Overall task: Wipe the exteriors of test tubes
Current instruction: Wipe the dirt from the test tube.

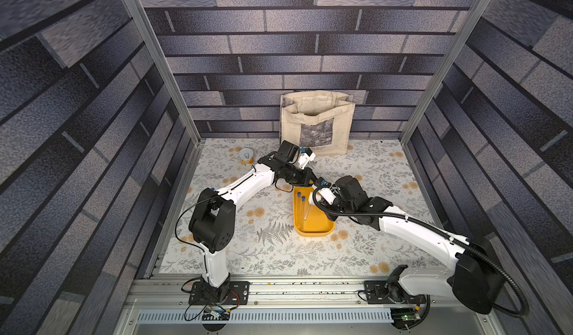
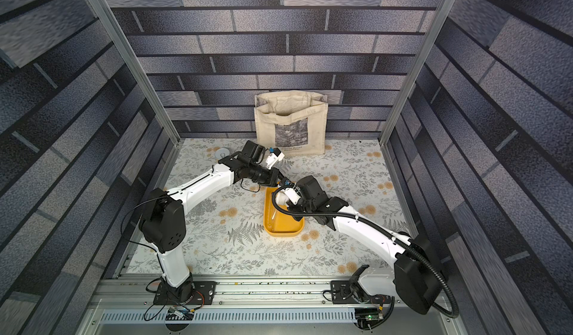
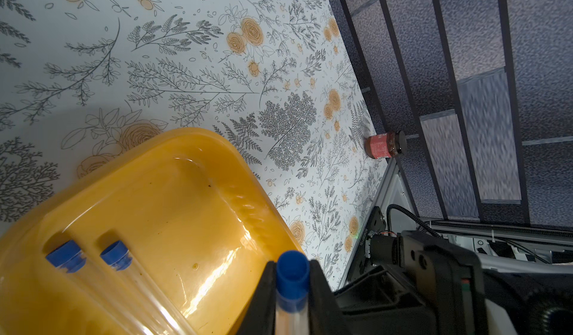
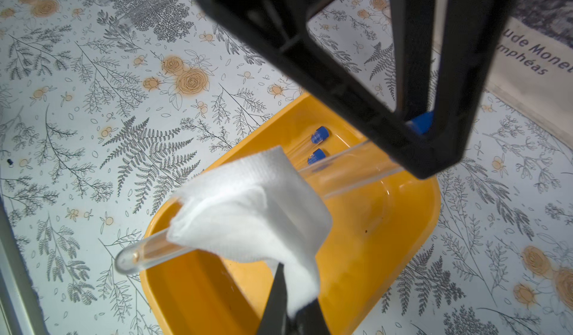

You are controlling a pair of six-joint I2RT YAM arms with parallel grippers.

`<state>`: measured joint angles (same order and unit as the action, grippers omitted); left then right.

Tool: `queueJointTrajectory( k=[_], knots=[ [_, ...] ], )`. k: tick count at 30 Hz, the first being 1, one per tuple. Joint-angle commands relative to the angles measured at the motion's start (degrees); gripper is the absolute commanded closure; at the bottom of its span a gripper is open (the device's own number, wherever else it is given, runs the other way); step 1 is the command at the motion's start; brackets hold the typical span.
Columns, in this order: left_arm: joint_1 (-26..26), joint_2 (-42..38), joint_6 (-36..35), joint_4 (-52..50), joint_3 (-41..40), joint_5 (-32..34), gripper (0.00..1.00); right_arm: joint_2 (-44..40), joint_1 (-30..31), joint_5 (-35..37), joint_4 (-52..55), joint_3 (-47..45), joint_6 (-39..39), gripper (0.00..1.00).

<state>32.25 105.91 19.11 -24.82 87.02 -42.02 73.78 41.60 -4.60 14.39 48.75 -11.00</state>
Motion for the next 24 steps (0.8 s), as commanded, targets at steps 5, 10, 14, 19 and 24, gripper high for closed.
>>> queueJointTrajectory(
  k=[5,10,14,19,24],
  knots=[
    [0.2,-2.6,0.4,-0.2,-0.5,-0.9,0.89,-2.2,6.7,0.4,-3.6,-4.6,1.4,1.00],
    [0.1,-3.0,0.2,-0.2,-0.9,-0.7,0.89,-4.0,10.2,1.9,-7.2,-8.6,3.5,1.00],
    [0.0,-3.2,0.3,-0.4,-1.1,-0.7,0.88,-4.7,10.1,3.7,-7.9,-9.4,2.9,1.00],
    [-0.1,-3.2,0.3,-0.4,-1.1,-0.8,0.88,-4.6,7.3,5.2,-8.1,-7.9,0.8,1.00],
    [0.0,-3.2,0.4,-0.3,-1.0,-0.8,0.88,-2.8,1.7,2.2,-7.7,-4.6,0.2,1.00]
  ],
)
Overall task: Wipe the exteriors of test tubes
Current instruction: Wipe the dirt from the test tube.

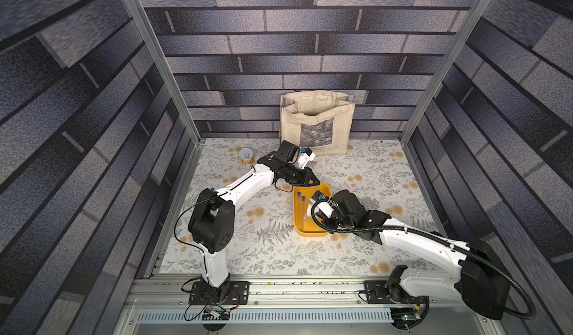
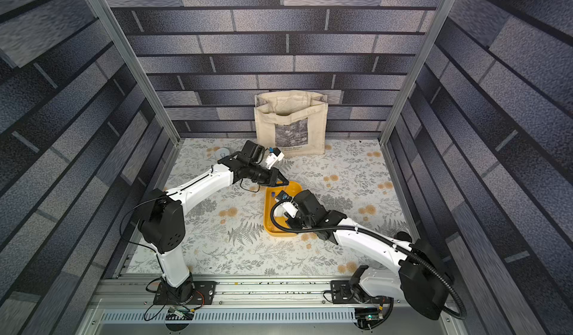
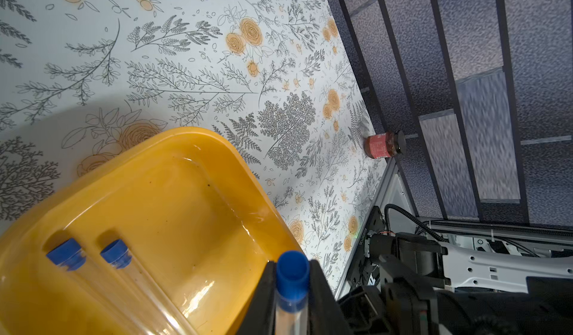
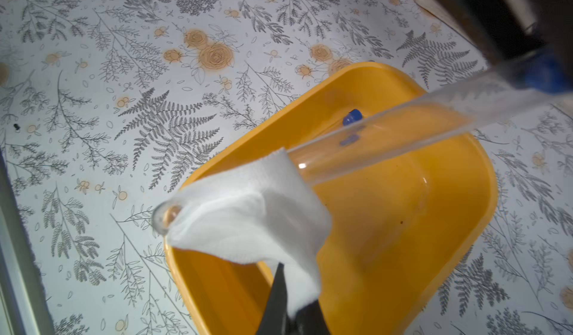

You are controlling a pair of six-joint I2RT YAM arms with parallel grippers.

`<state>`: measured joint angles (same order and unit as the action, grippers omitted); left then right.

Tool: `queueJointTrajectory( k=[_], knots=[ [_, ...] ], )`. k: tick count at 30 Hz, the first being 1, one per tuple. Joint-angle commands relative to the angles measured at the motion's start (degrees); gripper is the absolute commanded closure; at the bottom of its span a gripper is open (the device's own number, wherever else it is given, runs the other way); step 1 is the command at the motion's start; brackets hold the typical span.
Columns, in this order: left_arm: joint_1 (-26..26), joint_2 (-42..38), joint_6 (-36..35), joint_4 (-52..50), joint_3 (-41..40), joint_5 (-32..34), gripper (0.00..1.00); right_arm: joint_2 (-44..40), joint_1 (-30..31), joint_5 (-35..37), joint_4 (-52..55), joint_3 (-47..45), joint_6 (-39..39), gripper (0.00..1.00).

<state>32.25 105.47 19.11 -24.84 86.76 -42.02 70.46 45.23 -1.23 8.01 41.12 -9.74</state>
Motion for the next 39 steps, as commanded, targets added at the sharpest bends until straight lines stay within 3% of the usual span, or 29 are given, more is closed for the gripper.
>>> queueJointTrajectory(
  k=[1,8,15,39],
  knots=[
    [0.0,-2.7,0.4,-0.3,-0.8,-0.8,0.89,1.0,-2.8,-1.7,-1.2,3.8,-1.4,1.00],
    [0.0,-2.8,0.3,-0.2,-0.8,-0.8,0.89,3.7,-8.8,-4.4,0.4,7.6,-0.3,1.00],
    [-0.1,-2.6,0.4,-0.2,-0.8,-0.8,0.88,3.9,-9.1,-9.9,0.6,6.5,0.1,1.00],
    [-0.1,-2.4,0.9,0.6,-0.9,-0.6,0.88,3.5,4.3,-4.5,-5.7,-3.2,5.2,1.00]
  ],
)
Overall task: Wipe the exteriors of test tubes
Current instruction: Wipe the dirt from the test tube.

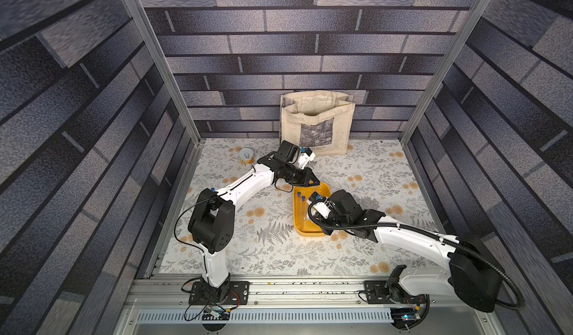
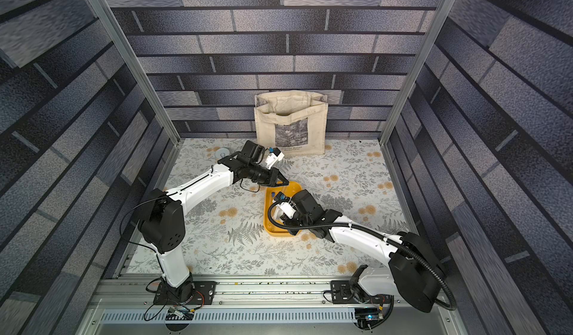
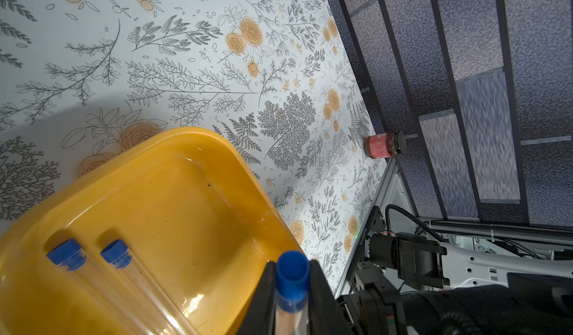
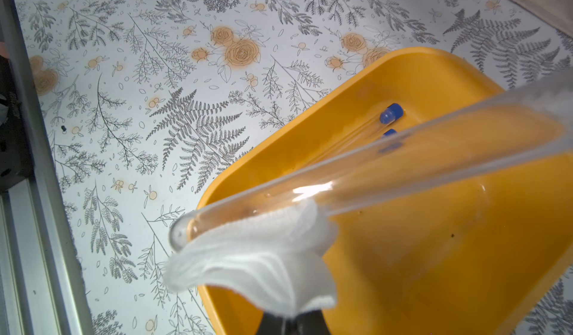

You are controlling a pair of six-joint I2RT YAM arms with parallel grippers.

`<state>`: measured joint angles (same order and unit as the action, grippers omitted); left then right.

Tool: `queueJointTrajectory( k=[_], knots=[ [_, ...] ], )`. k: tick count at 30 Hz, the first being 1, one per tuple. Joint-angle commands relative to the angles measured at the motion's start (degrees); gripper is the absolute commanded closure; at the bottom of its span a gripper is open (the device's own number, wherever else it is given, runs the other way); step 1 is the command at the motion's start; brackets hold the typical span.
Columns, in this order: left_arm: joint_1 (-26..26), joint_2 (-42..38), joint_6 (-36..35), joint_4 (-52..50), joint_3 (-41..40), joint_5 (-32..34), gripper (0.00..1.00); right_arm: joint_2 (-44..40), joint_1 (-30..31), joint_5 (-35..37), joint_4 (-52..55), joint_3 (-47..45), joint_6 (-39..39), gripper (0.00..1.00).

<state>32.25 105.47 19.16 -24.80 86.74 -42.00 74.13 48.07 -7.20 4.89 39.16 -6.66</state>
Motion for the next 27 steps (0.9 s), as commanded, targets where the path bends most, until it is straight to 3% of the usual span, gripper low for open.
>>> queueJointTrajectory(
  k=[1,11,27],
  knots=[
    [-0.1,-2.3,0.9,0.5,-0.9,-0.7,0.88,-0.1,1.9,1.7,-2.9,-1.6,2.3,1.00],
    [0.0,-2.5,0.9,0.5,-1.0,-0.8,0.88,-2.3,2.7,5.7,-2.4,-2.1,2.1,1.00],
    [0.5,-3.2,1.0,0.3,-1.7,-0.8,0.88,2.6,-5.7,5.7,2.8,8.1,1.6,1.00]
  ],
)
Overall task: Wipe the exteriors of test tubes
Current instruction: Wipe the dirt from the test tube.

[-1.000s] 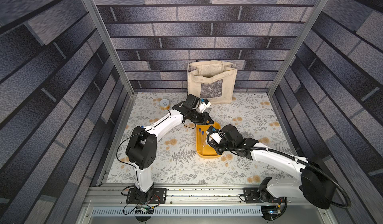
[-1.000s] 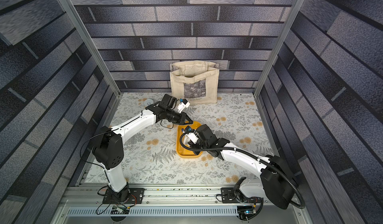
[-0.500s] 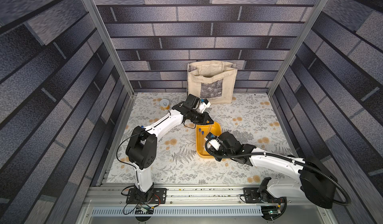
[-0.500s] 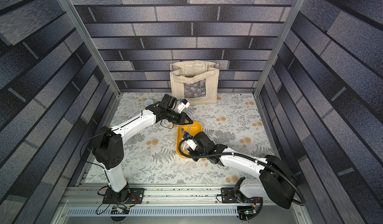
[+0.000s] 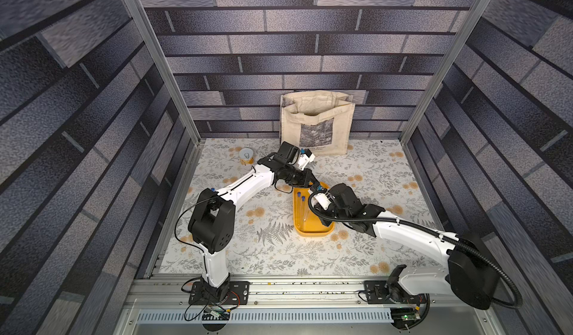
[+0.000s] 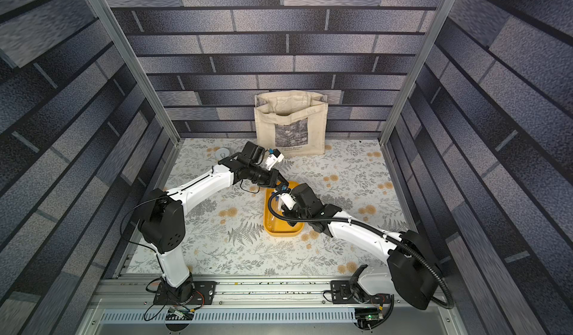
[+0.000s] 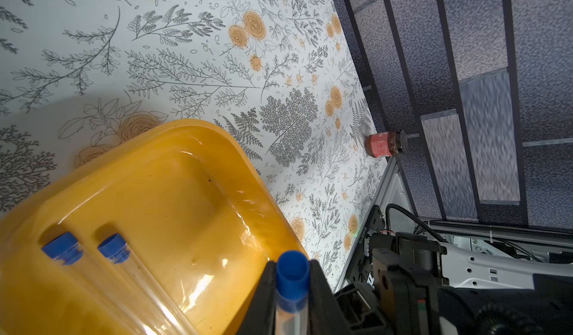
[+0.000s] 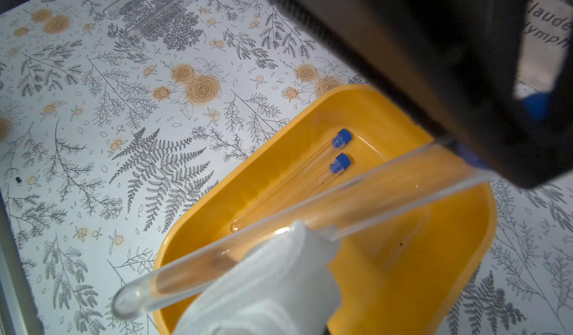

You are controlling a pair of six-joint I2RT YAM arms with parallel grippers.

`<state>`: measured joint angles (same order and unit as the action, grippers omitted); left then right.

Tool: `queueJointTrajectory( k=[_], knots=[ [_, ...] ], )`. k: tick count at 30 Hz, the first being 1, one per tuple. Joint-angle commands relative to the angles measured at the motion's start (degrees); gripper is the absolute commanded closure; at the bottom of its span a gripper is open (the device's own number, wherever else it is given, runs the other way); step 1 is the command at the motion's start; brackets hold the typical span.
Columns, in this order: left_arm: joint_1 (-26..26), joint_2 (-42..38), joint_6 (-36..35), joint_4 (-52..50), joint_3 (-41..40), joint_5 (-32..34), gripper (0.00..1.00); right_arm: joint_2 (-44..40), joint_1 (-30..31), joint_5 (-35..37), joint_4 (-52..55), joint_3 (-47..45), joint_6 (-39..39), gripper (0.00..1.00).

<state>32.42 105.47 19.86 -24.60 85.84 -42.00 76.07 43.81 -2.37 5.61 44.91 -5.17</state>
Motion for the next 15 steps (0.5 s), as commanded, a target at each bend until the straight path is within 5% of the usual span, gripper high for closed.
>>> queueJointTrajectory(
  k=[1,15],
  knots=[
    [0.3,-3.3,0.2,0.1,-0.9,-0.9,0.88,0.9,-2.1,0.8,2.4,2.7,0.6,1.00],
    [0.1,-4.0,0.2,0.4,-1.6,-1.4,0.88,1.0,-7.9,6.1,7.4,2.0,11.0,1.00]
  ],
)
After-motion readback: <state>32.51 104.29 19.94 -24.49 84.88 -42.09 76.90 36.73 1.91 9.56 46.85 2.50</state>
